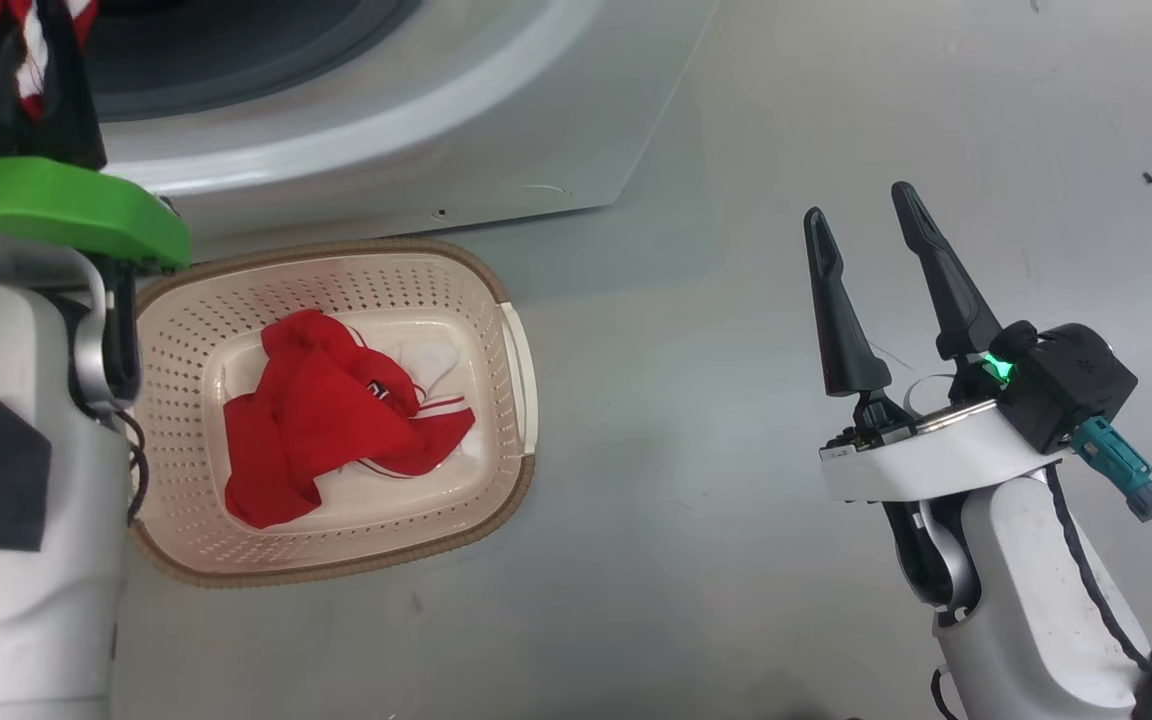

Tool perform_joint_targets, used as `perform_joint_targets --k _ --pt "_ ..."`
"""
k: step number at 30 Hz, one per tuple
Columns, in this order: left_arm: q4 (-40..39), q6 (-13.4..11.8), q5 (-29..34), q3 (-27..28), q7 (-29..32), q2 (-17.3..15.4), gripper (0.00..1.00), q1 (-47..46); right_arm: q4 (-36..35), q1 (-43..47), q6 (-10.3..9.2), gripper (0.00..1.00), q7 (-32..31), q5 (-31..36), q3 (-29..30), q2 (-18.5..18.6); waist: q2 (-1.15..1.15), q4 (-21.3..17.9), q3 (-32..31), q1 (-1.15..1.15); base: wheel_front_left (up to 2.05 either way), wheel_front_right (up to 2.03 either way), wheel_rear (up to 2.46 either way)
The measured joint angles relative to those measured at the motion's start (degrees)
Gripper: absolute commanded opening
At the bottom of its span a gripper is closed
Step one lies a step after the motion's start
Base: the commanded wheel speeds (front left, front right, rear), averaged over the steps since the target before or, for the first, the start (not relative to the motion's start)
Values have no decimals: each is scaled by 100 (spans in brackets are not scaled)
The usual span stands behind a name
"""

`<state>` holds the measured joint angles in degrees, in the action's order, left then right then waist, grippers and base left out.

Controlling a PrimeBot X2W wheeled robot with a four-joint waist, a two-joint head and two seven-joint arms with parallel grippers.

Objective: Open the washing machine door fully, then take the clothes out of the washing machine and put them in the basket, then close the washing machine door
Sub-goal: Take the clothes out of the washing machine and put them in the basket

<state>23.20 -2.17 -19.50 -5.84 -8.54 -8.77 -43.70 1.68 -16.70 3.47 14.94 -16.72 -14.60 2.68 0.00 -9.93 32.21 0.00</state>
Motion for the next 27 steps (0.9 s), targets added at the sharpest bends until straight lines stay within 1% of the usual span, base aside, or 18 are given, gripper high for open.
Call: perform_joint_targets --k 3,6,16,21,27 --pt "-79 -29 0 -24 -166 91 0 324 20 76 2 100 0 63 38 0 0 92 -153 0 0 0 0" --pt "-192 -57 -1 -38 -333 159 0 642 67 164 52 100 0 75 69 2 0 175 -314 0 0 0 0" --pt "-561 -113 41 -193 -472 379 0 1650 216 486 99 100 0 222 147 2 0 390 -890 0 0 0 0" --pt "-865 -113 43 -203 -570 422 0 1998 261 681 101 100 0 235 218 1 0 482 -1186 0 0 0 0" --pt "-1300 -160 97 -196 -575 450 0 2204 282 854 111 100 0 278 263 0 0 602 -1508 0 0 0 0"
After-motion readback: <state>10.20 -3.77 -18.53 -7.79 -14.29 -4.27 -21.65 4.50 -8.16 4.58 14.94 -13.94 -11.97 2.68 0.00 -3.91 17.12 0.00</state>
